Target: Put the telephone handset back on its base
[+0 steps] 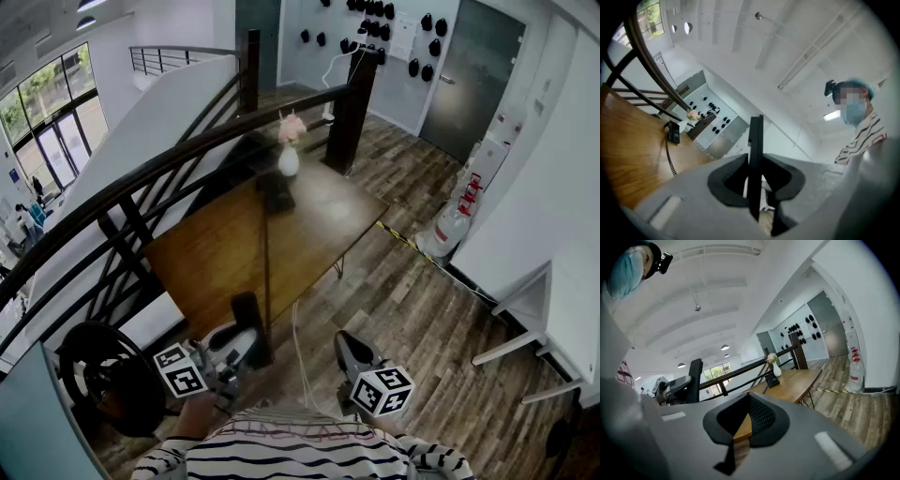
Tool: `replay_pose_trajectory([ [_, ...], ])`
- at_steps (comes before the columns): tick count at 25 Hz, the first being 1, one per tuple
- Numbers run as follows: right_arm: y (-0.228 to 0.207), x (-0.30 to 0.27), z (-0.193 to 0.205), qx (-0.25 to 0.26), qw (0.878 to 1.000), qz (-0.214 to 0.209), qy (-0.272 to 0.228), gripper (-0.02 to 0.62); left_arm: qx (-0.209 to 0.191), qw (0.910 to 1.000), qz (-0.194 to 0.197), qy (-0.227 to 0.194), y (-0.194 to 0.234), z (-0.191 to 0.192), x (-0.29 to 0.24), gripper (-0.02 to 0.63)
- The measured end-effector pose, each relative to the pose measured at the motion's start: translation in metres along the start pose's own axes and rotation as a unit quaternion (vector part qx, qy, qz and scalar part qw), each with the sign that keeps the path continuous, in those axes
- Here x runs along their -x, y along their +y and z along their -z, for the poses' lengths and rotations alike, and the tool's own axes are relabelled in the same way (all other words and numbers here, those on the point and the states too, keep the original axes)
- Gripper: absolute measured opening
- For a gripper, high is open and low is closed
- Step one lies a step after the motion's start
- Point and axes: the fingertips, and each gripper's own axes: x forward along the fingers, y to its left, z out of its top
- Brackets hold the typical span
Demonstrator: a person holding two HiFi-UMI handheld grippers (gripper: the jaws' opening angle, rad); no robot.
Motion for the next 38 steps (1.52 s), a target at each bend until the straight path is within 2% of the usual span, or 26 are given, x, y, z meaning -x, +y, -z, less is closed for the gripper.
replay_pose_trajectory([
  [10,-0.007,0.015,0.002,0.002,1.0,-0.005,-0.006,0.0,0.006,0.9999,-0.008,0.006,-0.008,0.021,-0.014,0.078],
  [15,-0.023,0.025,-0.002,0.025,1.0,-0.001,-0.016,0.0,0.006,0.9998,-0.019,-0.001,-0.012,0.04,-0.028,0.08],
  [19,-0.039,0.02,0.004,0.02,1.0,-0.003,-0.006,0.0,0.008,0.9993,-0.035,-0.002,-0.004,0.051,-0.033,0.08],
  [24,-0.059,-0.008,0.002,0.012,1.0,-0.005,0.005,0.002,0.019,0.9988,-0.046,-0.003,0.029,0.045,-0.05,0.078],
  [28,-0.084,-0.044,-0.015,0.004,1.0,0.003,0.008,0.002,0.033,0.9985,-0.042,-0.009,0.068,0.028,-0.08,0.078],
  [38,-0.109,-0.165,-0.058,0.009,1.0,0.013,0.004,0.002,0.056,0.9982,-0.024,0.002,0.172,-0.027,-0.117,0.077],
])
